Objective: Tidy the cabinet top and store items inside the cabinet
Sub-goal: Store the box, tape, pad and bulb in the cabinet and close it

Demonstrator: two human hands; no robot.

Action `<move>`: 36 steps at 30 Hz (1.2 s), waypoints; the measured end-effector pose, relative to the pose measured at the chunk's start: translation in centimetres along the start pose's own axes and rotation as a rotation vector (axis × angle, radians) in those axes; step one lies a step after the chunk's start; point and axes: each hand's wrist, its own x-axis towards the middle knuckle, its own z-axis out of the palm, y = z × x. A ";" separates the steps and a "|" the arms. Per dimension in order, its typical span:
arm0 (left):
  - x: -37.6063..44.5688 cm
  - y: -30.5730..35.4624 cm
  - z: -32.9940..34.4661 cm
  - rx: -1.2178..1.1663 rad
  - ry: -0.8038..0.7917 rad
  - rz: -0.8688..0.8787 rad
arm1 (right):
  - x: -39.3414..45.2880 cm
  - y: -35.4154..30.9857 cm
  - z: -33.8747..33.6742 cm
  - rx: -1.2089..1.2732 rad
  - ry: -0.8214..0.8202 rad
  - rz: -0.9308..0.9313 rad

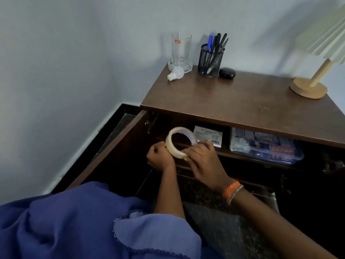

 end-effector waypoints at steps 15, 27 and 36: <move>0.9 0.4 0.4 0.038 -0.203 -0.047 | 7.0 5.4 8.3 -0.327 -0.326 0.278; 0.3 0.1 0.5 0.058 -0.284 -0.124 | 6.2 6.8 8.9 -0.243 -0.319 0.297; 0.3 0.0 0.6 0.059 -0.297 -0.133 | 5.2 7.5 8.1 -0.204 -0.290 0.304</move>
